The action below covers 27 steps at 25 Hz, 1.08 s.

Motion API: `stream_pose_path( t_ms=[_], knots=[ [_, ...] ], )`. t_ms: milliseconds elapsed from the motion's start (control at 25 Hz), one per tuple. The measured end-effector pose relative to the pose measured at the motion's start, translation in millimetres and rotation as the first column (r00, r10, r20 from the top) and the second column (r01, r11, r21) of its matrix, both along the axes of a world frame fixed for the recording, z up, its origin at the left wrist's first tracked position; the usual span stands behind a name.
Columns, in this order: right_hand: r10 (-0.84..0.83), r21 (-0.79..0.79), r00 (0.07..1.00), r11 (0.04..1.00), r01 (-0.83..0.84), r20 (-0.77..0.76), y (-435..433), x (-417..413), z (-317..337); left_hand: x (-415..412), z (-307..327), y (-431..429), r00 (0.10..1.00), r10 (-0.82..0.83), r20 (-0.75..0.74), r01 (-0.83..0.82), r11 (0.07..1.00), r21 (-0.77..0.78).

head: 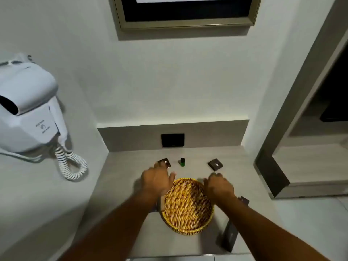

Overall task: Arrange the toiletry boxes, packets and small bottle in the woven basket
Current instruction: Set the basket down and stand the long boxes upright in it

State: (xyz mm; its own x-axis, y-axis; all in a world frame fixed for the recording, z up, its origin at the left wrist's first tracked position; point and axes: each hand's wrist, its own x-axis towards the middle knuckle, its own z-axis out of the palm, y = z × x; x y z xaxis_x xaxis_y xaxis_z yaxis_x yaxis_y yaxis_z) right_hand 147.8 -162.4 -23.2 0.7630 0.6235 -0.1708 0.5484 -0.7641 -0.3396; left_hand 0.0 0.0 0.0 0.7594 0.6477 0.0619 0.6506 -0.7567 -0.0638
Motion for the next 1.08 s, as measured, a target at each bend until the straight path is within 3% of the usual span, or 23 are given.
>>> stream_pose_path(
  t_ms=[80,160,280,800,960,1080],
  knots=[
    [-0.058,-0.115,0.996,0.992,0.050,-0.073,-15,-7,-13,-21,-24,-14,0.989,0.072,-0.128,-0.087,0.989,-0.120],
    [-0.049,-0.162,0.993,0.986,0.031,-0.109,-25,-9,-28,-42,-51,-23,0.974,0.059,-0.219,-0.087,0.989,-0.122],
    [-0.048,-0.131,0.988,0.991,0.029,-0.145,-19,-4,-28,-46,-60,-26,0.979,-0.009,-0.201,-0.025,0.986,-0.165],
    [-0.096,-0.084,0.967,0.993,0.078,-0.237,-15,-4,-36,-42,-66,-23,0.982,0.057,-0.181,-0.099,0.967,-0.234],
    [-0.261,-0.027,0.937,0.965,0.262,-0.230,-33,3,-36,-46,-58,-6,0.980,0.169,-0.105,-0.192,0.942,-0.275],
    [-0.417,-0.125,0.868,0.909,0.398,-0.268,-60,6,-42,-52,-60,22,0.957,0.284,-0.065,-0.290,0.909,-0.301]
  ],
)
